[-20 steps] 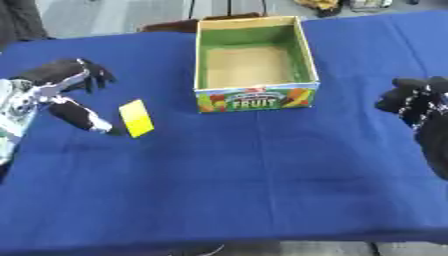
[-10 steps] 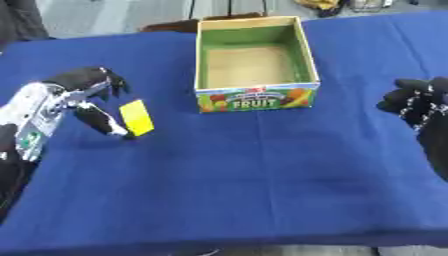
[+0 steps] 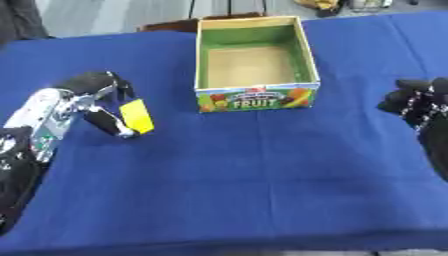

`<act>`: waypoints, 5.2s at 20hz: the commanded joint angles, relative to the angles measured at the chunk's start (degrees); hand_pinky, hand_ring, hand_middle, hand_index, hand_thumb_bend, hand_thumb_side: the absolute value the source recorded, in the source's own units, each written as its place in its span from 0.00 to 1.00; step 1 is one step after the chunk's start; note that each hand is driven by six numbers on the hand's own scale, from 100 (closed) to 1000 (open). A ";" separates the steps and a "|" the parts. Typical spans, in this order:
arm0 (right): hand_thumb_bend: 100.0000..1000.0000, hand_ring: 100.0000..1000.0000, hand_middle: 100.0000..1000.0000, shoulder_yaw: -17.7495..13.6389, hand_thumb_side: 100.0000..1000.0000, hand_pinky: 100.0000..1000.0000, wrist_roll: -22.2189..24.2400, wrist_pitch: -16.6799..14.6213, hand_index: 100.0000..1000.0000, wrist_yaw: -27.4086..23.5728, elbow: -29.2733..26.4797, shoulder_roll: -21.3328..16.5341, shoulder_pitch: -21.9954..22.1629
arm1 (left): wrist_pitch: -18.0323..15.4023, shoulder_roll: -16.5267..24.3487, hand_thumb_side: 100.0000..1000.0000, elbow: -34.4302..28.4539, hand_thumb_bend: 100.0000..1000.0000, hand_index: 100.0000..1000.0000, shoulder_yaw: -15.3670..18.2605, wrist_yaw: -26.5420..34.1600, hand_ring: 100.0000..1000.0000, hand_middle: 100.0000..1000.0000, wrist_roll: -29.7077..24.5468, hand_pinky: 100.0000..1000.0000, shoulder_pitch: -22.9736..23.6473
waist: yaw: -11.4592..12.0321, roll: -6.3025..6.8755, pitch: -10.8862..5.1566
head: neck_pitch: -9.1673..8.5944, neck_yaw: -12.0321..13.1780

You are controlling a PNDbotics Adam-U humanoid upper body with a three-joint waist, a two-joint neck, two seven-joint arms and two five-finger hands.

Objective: Pick up objects on the table and place them in the box.

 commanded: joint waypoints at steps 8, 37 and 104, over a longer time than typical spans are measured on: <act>0.00 0.64 0.58 0.00 0.95 0.80 0.20 0.06 0.77 -0.35 -1.28 -1.04 -0.53 | 0.12 0.04 0.32 0.49 0.63 0.60 0.17 0.66 0.33 0.39 0.68 0.31 -1.47 | -0.37 0.04 -0.78 | -0.24 0.32; 0.00 0.64 0.58 1.46 0.97 0.80 1.72 0.38 0.77 -0.35 -1.53 -1.35 -1.89 | 5.02 -4.90 0.23 -0.76 0.44 0.28 2.42 12.53 0.05 0.08 9.05 0.00 -16.24 | -6.53 1.47 0.52 | -2.21 3.39; 0.00 0.65 0.58 0.79 0.96 0.80 1.60 0.32 0.76 -0.52 -1.40 -0.65 -0.55 | 3.70 -8.75 0.90 -36.23 0.66 0.74 15.20 59.47 0.53 0.58 25.80 0.46 29.17 | -0.25 -0.27 -0.38 | -2.65 -1.43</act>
